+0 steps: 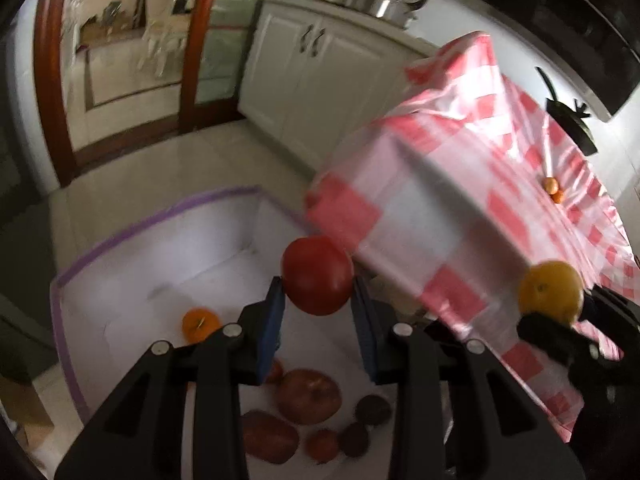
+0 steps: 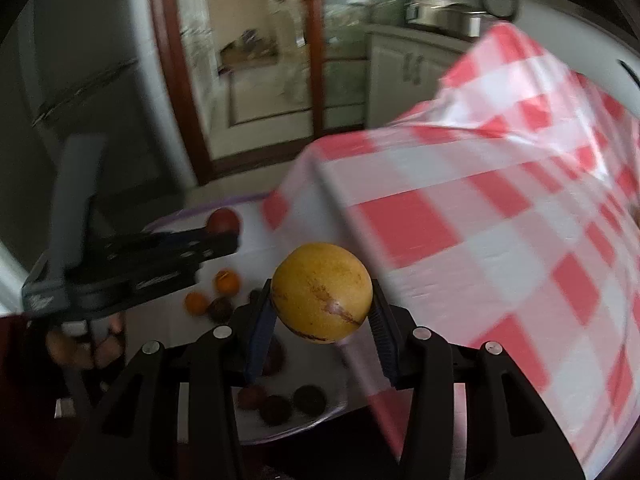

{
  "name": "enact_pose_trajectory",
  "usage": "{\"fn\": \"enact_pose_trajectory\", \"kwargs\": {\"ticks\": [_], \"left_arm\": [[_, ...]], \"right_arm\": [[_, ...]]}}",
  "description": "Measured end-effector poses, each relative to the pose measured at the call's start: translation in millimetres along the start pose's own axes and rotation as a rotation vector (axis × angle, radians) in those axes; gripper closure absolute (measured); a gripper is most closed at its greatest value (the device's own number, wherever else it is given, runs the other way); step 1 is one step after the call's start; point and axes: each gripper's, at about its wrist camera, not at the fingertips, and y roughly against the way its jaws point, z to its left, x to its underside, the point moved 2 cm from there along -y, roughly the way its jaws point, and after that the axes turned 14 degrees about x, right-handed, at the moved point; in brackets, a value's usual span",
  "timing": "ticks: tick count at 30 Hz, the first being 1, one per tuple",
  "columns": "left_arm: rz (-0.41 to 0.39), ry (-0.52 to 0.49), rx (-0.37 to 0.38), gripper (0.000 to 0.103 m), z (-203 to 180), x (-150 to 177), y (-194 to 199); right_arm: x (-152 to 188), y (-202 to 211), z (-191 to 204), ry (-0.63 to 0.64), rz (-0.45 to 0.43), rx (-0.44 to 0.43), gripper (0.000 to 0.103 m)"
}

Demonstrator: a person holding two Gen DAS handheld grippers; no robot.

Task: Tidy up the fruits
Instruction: 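Carry the melon and tomato into the white box and open both tools, then move both open tools back over the last two fruits on the table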

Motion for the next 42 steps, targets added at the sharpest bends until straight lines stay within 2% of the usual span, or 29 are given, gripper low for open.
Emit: {"fn": "enact_pose_trajectory", "kwargs": {"ticks": [5, 9, 13, 16, 17, 19, 20, 21, 23, 26, 34, 39, 42], "left_arm": [[0.029, 0.058, -0.068, 0.069, 28, 18, -3], [0.081, 0.124, -0.148, 0.069, 51, 32, -12], [0.113, 0.184, -0.210, 0.069, 72, 43, -15], [0.105, 0.224, -0.228, 0.068, 80, 44, -14], [0.097, 0.233, -0.231, 0.064, 81, 44, -12], [0.075, 0.253, -0.228, 0.044, 85, 44, -8], [0.065, 0.262, -0.232, 0.027, 86, 43, -7], [0.050, 0.271, -0.237, 0.019, 89, 44, -3], [0.030, 0.288, -0.232, 0.019, 90, 43, 0], [0.043, 0.287, -0.231, 0.017, 88, 40, -4], [0.025, 0.284, -0.233, 0.012, 86, 38, -4], [-0.008, 0.256, -0.244, 0.010, 76, 24, 5], [-0.041, 0.203, -0.257, 0.006, 55, 5, 10]], "right_arm": [[17, -14, 43, 0.179, 0.028, -0.034, 0.058], [37, -43, 67, 0.279, 0.116, -0.039, 0.058], [55, -66, 81, 0.352, 0.188, -0.029, 0.058], [62, -73, 85, 0.380, 0.210, -0.032, 0.058], [63, -75, 84, 0.382, 0.215, -0.032, 0.058], [65, -77, 84, 0.380, 0.217, -0.023, 0.054], [64, -76, 83, 0.373, 0.209, -0.018, 0.044], [62, -75, 81, 0.365, 0.199, -0.014, 0.034], [58, -70, 76, 0.340, 0.172, -0.014, 0.028], [54, -65, 71, 0.324, 0.154, -0.008, 0.026], [44, -52, 62, 0.283, 0.111, -0.009, 0.024], [24, -27, 43, 0.186, 0.040, -0.033, 0.024], [9, -3, 21, 0.096, -0.035, -0.046, 0.022]]}}
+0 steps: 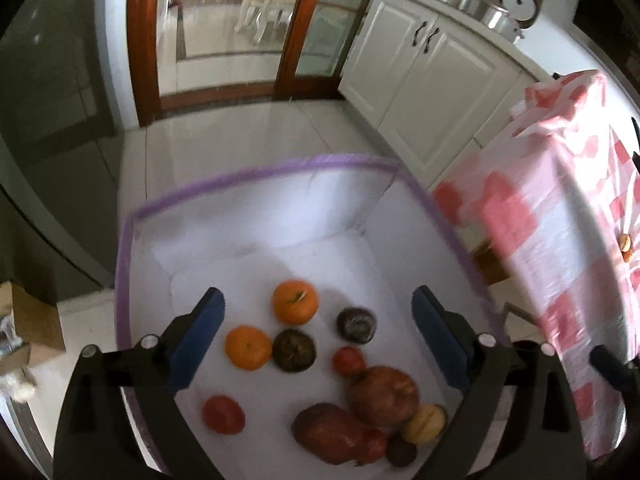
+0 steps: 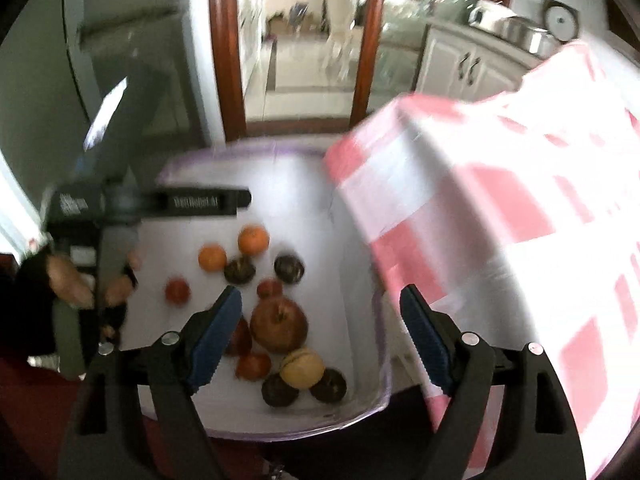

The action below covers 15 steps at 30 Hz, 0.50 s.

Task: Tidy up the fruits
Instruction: 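Move both open tools back over the last two fruits on the table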

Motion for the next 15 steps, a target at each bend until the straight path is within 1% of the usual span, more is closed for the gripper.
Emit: {"fn": "enact_pose_trajectory", "kwargs": {"ticks": [3, 5, 6, 8, 10, 12, 14, 15], "left_arm": [[-0.057, -0.076, 0.000, 0.004, -29, -14, 11], [-0.102, -0.142, 0.021, 0.003, -58, -24, 20], [-0.119, -0.169, 0.033, 0.002, -72, -29, 23], [-0.153, -0.241, 0.080, 0.002, -110, -38, 28], [-0.166, -0.310, 0.127, 0.002, -145, -42, 29], [-0.162, -0.384, 0.171, 0.002, -183, -44, 24], [-0.143, -0.452, 0.217, 0.002, -225, -43, 13], [-0.132, -0.473, 0.241, 0.002, -244, -42, 7]], "right_arm": [[-9, 26, -28, -0.083, -0.078, 0.009, 0.022], [-14, 45, -45, -0.127, -0.131, 0.031, 0.021], [-16, 57, -59, -0.164, -0.170, 0.056, 0.021], [-17, 77, -85, -0.234, -0.227, 0.099, 0.018], [-14, 93, -112, -0.307, -0.274, 0.144, 0.016], [-6, 106, -142, -0.385, -0.302, 0.204, 0.016], [8, 115, -180, -0.481, -0.311, 0.288, 0.016], [15, 116, -199, -0.527, -0.298, 0.330, 0.016]]}}
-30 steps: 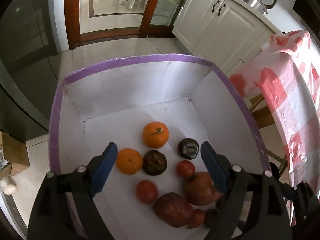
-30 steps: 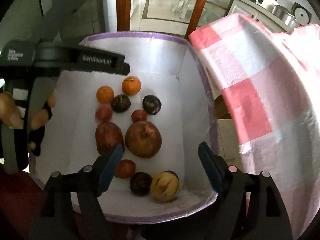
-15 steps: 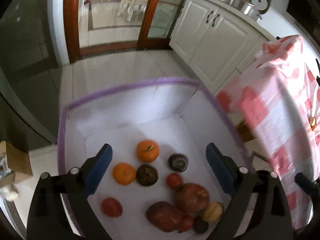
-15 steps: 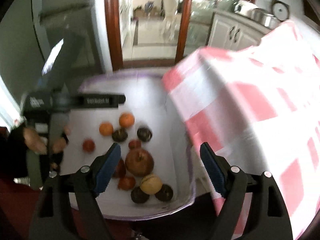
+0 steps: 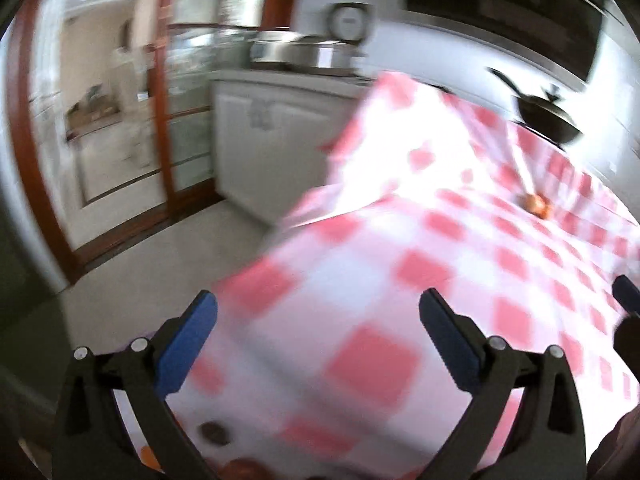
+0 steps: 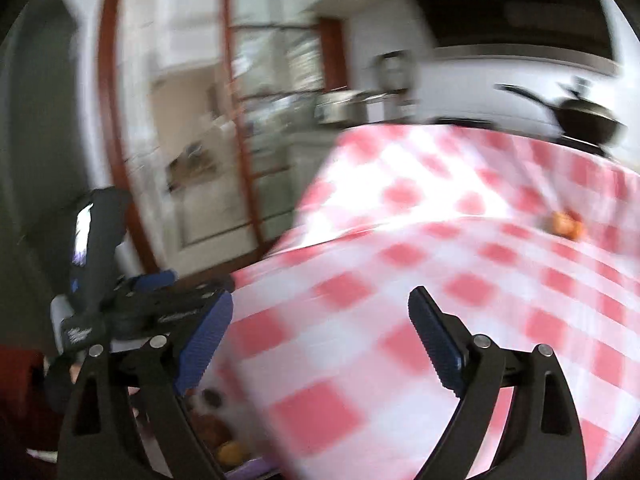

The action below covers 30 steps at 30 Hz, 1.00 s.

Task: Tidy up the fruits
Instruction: 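Move both open tools back over the last two fruits on the table, then grasp the orange with the right tool while the left tool grasps the yellow striped melon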

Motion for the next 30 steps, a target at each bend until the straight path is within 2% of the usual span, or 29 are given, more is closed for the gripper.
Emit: {"fn": "enact_pose_trajectory", "kwargs": {"ticks": [6, 9, 13, 18, 22, 26, 30], "left_arm": [[0.079, -0.101, 0.164, 0.002, -95, -37, -87], [0.115, -0.117, 0.218, 0.002, -139, -51, -138], [0.167, -0.096, 0.307, 0.002, -183, -63, -195], [0.184, -0.083, 0.330, 0.002, -207, -72, -238], [0.200, -0.046, 0.353, 0.002, -206, -76, -259], [0.198, 0.004, 0.417, 0.002, -199, -79, -265], [0.198, 0.053, 0.434, 0.002, -191, -79, -265]], "right_arm": [[8, -38, -113, -0.228, 0.124, 0.255, 0.016], [13, -50, -164, -0.347, 0.179, 0.340, 0.016], [23, -73, -207, -0.432, 0.231, 0.416, 0.016], [21, -100, -241, -0.432, 0.266, 0.473, 0.016], [18, -125, -273, -0.448, 0.293, 0.515, 0.016], [5, -155, -296, -0.439, 0.304, 0.534, 0.016], [-11, -192, -304, -0.427, 0.318, 0.529, 0.019]]}}
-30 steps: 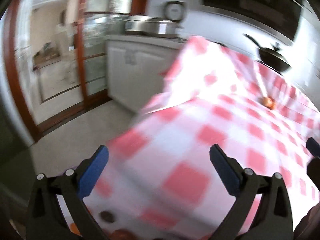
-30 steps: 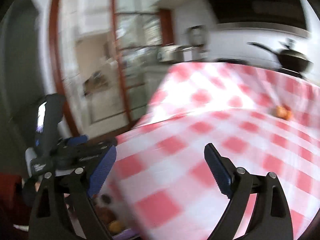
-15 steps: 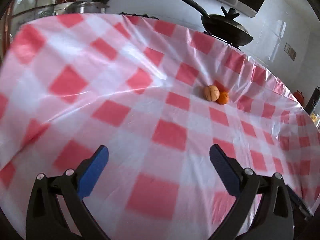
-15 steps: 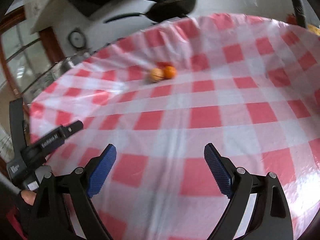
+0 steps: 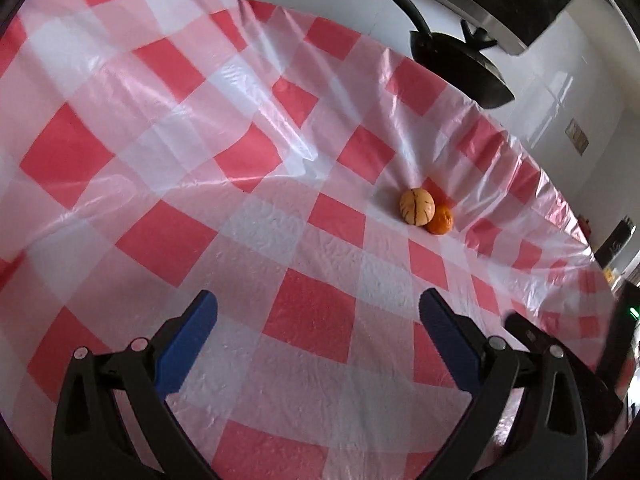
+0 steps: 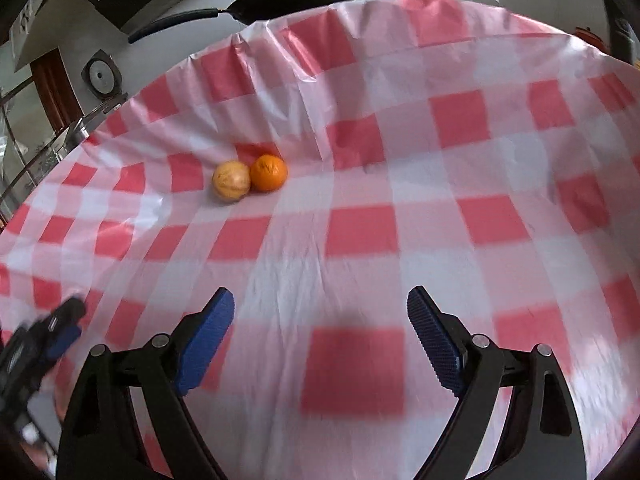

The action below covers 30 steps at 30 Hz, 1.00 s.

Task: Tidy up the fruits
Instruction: 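Grasp the orange with the right tool while the left tool grasps the yellow striped melon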

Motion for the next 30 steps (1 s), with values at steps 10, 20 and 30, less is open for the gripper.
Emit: {"fn": "enact_pose_trajectory", "kwargs": {"ticks": [10, 20, 30], "left_arm": [[0.010, -0.018, -0.015, 0.002, -3, 2, -4], [0.012, -0.021, -0.024, 0.002, -3, 1, -5], [0.009, -0.003, -0.035, 0.002, -1, 0, -5]], "right_arm": [[-60, -80, 60, 0.122, 0.078, 0.111, 0.035], [-93, -110, 101, 0.167, 0.029, 0.122, 0.045], [-60, -64, 48, 0.015, 0.038, -0.057, 0.065]]}}
